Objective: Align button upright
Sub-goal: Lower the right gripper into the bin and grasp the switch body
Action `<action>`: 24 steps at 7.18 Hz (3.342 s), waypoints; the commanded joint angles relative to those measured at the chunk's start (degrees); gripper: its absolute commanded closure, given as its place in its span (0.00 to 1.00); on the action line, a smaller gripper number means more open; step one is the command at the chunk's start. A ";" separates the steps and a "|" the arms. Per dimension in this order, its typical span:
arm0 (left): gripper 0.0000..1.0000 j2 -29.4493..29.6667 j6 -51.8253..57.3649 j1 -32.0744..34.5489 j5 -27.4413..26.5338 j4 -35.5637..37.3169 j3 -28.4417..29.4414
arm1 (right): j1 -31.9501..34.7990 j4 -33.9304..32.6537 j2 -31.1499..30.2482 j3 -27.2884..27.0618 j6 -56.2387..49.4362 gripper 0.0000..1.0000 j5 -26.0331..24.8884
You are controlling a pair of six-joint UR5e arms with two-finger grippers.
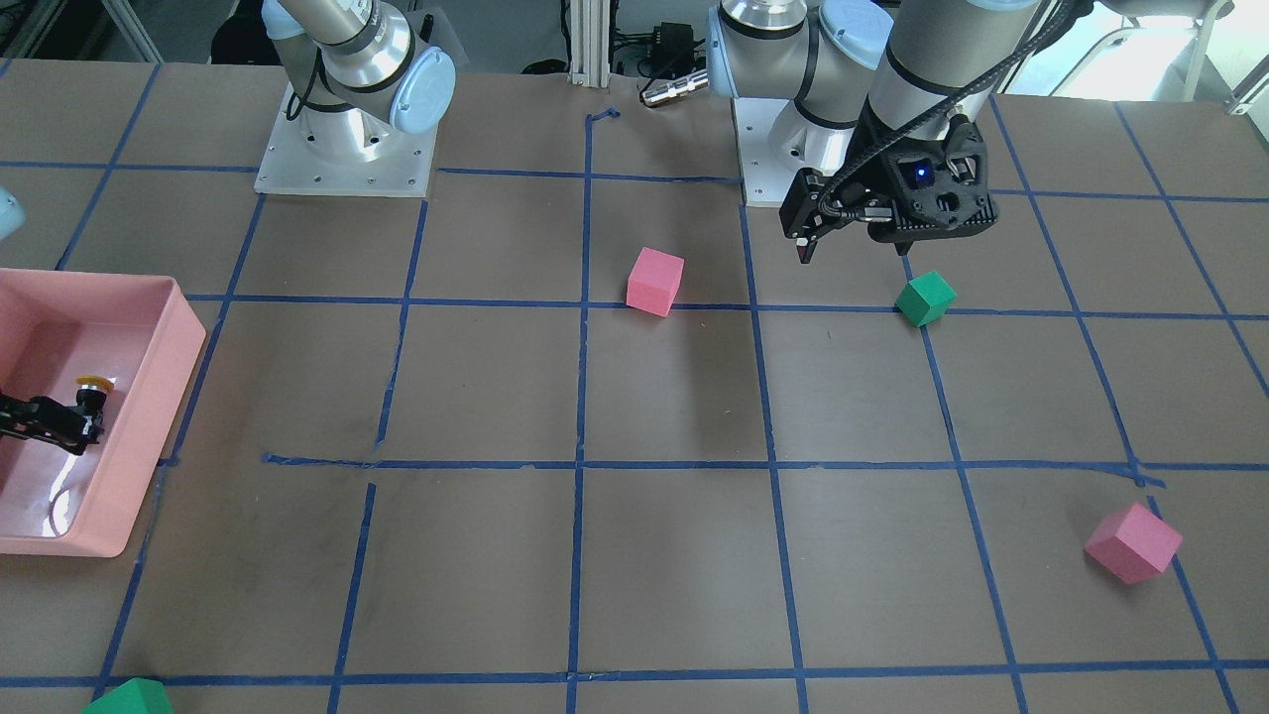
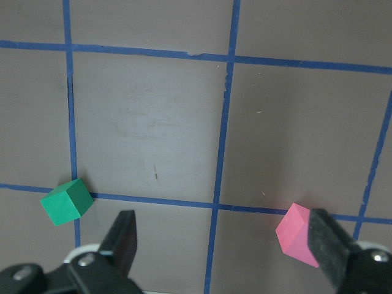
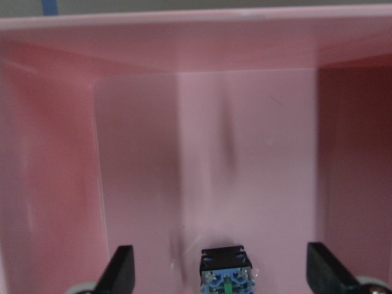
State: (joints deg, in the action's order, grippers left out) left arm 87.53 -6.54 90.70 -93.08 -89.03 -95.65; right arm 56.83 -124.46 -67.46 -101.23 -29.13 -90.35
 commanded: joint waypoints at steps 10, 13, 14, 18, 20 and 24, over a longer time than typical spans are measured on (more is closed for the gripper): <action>0.00 0.10 -0.93 0.09 -2.55 0.61 -0.94 | -0.48 -0.52 -0.57 -4.24 -2.23 0.00 -6.24; 0.00 0.01 -0.85 -0.09 -2.64 0.70 -0.94 | -1.10 -0.44 -0.57 -4.76 -2.33 0.00 -5.45; 0.00 0.01 -0.84 -0.09 -2.55 0.70 -0.94 | -1.10 -0.52 -0.48 -5.03 -2.33 0.00 -5.54; 0.00 -0.08 0.12 -0.44 -1.94 0.70 -0.59 | -1.19 -0.44 -0.31 -5.03 -2.51 0.00 -5.62; 0.00 -0.43 2.22 -2.10 -0.88 0.62 0.20 | -1.19 -2.26 -0.22 -5.03 -2.68 0.06 -5.36; 0.00 -1.74 3.90 -4.57 2.37 -1.22 1.35 | -1.19 -3.16 0.40 -5.12 -2.68 0.05 -3.34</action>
State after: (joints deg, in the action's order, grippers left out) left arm 86.39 -2.96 86.38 -90.77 -89.27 -94.32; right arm 55.64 -127.53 -67.26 -106.33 -31.81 -93.84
